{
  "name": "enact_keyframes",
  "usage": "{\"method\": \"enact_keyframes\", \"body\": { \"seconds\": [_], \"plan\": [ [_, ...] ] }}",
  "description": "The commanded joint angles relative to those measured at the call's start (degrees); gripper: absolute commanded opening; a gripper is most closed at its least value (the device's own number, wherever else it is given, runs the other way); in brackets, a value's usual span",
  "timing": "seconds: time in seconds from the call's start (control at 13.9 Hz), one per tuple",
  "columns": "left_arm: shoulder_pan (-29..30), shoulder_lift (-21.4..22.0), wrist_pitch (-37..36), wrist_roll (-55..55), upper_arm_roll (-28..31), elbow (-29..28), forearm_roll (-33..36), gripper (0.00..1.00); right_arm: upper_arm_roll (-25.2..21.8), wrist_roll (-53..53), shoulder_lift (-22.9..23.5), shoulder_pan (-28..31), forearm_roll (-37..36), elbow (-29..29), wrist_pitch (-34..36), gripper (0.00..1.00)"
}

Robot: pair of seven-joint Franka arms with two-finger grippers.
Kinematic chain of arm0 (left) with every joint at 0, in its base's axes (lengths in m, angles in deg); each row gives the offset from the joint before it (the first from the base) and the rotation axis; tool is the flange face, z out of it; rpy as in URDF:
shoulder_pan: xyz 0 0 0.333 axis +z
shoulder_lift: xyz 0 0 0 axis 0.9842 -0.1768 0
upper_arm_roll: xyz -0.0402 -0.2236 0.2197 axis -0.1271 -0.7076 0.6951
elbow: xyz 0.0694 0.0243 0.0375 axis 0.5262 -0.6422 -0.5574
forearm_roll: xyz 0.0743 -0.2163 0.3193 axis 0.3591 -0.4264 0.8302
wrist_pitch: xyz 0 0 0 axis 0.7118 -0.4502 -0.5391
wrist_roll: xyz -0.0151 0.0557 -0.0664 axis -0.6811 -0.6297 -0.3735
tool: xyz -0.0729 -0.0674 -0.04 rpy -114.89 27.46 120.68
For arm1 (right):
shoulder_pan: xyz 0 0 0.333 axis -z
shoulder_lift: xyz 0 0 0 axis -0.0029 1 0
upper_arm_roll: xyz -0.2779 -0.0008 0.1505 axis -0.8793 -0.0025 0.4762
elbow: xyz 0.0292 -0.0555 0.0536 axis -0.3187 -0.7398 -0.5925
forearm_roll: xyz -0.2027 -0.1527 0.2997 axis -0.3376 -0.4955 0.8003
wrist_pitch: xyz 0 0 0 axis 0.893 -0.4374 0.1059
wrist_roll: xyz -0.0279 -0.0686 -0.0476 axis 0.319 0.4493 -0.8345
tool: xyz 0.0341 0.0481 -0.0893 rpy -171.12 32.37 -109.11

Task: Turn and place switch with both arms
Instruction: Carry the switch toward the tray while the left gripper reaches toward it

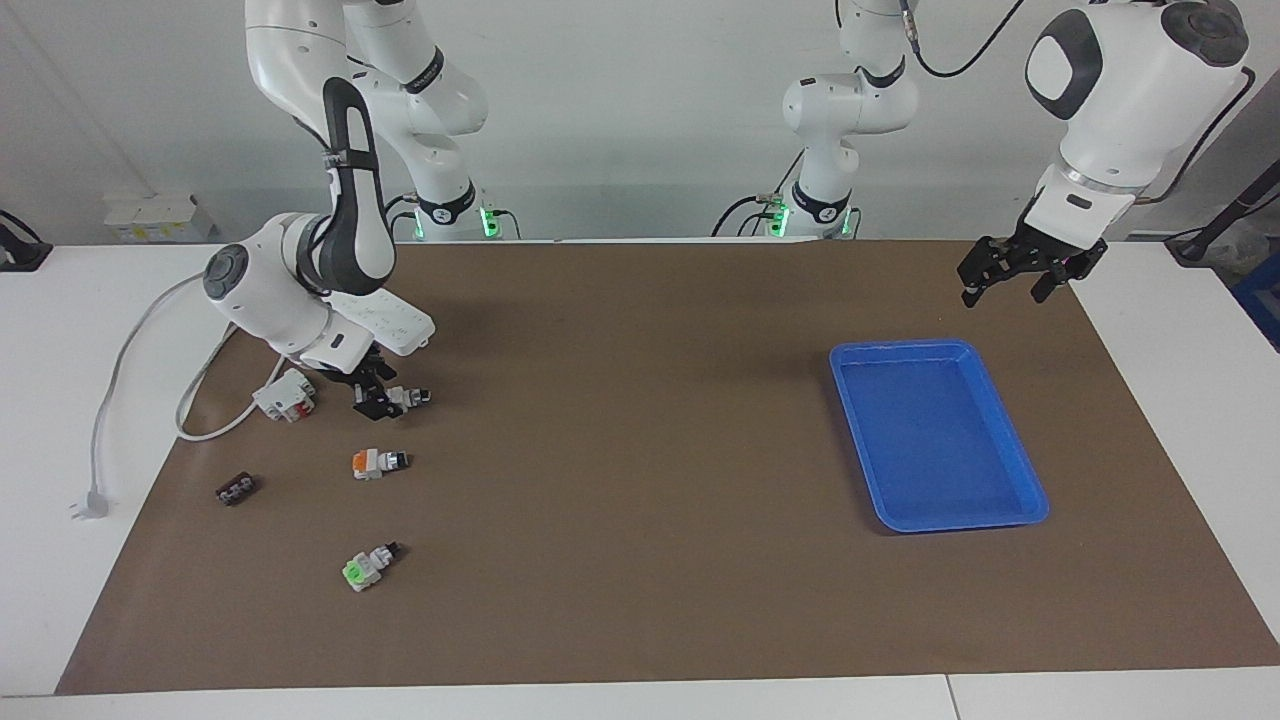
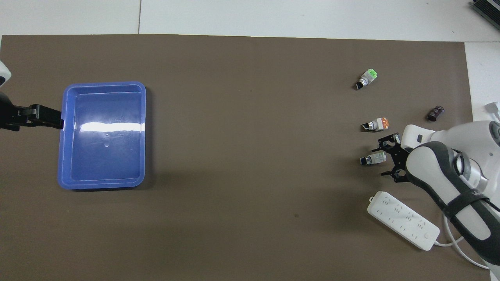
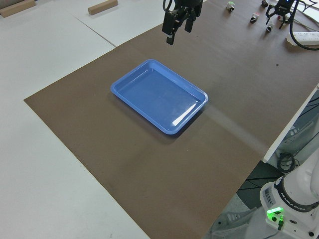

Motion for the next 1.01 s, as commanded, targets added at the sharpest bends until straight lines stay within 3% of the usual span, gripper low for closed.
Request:
{"method": "enact_keyframes", "body": {
  "seconds": [0.0,0.07,0.14,0.43,0.65,0.94],
  "plan": [
    [0.0,2.0,1.4,0.0,-0.1,-2.5,-0.1,1.00,0.3,-2.1,-0.2,1.1,3.4,-0.8,-0.3,0.37],
    [0.1,1.9,1.4,0.0,-0.1,-2.4,-0.1,1.00,0.3,-2.1,-0.2,1.1,4.8,-0.8,0.1,0.05],
    [0.2,1.9,1.6,0.1,-0.1,-2.4,-0.2,1.00,0.3,-2.1,-0.2,1.1,6.2,-0.7,1.0,0.00],
    [0.1,1.9,1.9,0.1,-0.1,-2.5,-0.2,1.00,1.3,-2.0,-1.3,0.2,14.5,0.5,5.4,0.00],
    [0.0,2.2,1.8,0.1,-0.2,-3.0,-0.2,1.00,5.1,-1.6,-2.8,-0.8,17.3,0.7,5.6,0.00],
    [0.5,2.7,1.9,0.2,-0.1,-4.0,-2.6,1.00,5.3,4.8,-4.3,-10.2,21.1,0.8,4.4,0.00]
  ]
}}
